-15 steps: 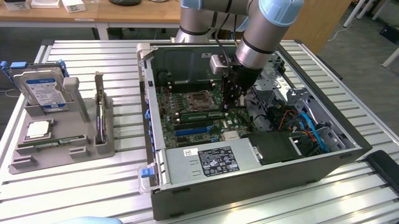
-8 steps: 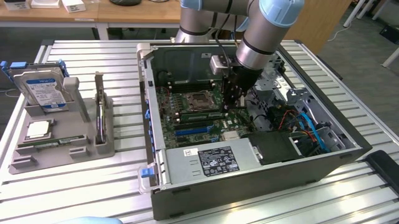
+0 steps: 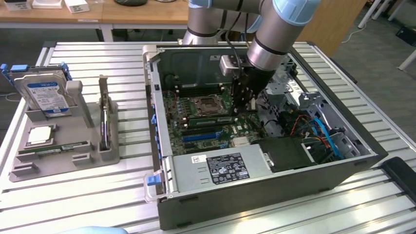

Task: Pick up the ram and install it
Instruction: 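Press down the ram until it locks into place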

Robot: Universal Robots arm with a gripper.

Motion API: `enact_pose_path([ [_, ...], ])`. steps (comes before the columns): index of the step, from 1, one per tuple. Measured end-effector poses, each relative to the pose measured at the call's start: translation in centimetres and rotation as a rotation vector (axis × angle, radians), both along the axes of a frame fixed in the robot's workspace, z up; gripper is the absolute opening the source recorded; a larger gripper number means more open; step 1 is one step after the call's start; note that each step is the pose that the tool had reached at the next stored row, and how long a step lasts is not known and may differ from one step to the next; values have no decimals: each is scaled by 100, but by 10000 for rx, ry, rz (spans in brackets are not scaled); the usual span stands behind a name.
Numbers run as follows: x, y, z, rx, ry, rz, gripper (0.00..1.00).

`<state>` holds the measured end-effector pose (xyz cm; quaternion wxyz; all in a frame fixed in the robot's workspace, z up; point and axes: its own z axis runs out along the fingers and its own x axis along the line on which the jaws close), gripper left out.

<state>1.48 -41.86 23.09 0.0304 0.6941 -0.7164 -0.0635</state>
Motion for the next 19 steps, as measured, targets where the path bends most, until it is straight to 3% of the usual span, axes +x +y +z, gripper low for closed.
enact_pose_path([
  [3,-1,-3,49,38,40,-2,10],
  [7,-44,-3,73,81,50,0,10],
  [19,-526,-3,77,126,51,-9,10],
])
